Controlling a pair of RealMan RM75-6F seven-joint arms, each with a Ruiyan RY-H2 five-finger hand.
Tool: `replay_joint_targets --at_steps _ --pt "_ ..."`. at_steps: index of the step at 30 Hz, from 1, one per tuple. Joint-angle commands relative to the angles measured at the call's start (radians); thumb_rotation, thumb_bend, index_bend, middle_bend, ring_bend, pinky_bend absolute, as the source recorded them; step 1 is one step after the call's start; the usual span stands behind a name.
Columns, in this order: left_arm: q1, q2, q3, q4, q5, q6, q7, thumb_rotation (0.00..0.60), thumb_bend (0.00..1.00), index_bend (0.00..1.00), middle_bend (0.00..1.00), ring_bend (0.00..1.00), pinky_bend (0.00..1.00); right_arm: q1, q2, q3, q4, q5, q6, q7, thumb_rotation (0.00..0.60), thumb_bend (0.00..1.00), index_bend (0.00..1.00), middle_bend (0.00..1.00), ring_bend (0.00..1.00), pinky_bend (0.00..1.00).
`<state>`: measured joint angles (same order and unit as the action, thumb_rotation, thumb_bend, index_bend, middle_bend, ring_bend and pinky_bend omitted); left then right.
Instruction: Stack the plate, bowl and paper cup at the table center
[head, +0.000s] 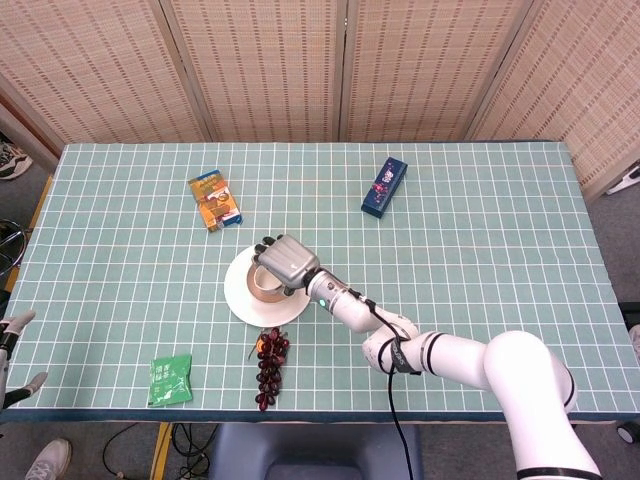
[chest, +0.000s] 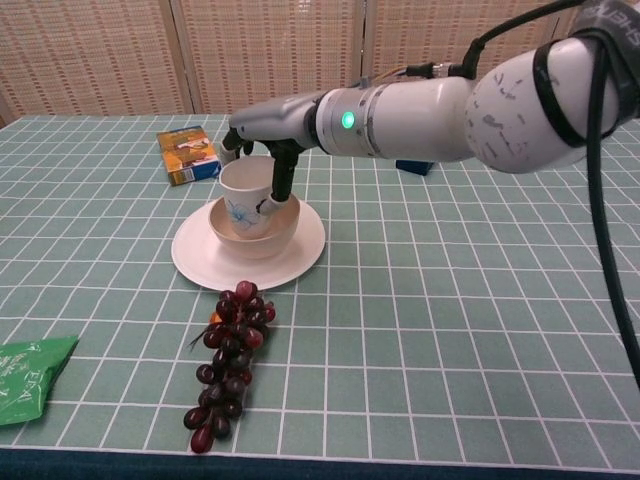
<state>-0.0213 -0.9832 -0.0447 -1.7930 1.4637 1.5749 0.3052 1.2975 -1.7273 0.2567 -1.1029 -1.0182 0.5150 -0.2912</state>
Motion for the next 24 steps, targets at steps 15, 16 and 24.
replay_joint_targets --at_steps 15,16,24 --pt "-0.001 -0.002 -0.003 0.012 -0.001 -0.006 -0.012 0.6 0.0 0.19 0.28 0.35 0.45 -0.053 0.146 -0.03 -0.185 -0.036 0.109 -0.012 0.6 0.2 0.13 0.12 0.04 0.2" --pt "-0.001 -0.002 -0.004 0.013 -0.002 -0.006 -0.013 0.6 0.0 0.19 0.28 0.35 0.45 -0.066 0.172 -0.034 -0.216 -0.046 0.125 -0.013 0.6 0.2 0.13 0.12 0.04 0.2" --pt "-0.007 -0.002 -0.011 0.018 0.0 -0.007 -0.021 0.6 0.0 0.19 0.28 0.35 0.45 -0.244 0.425 -0.089 -0.491 -0.157 0.342 -0.015 0.6 0.2 0.13 0.16 0.04 0.2"
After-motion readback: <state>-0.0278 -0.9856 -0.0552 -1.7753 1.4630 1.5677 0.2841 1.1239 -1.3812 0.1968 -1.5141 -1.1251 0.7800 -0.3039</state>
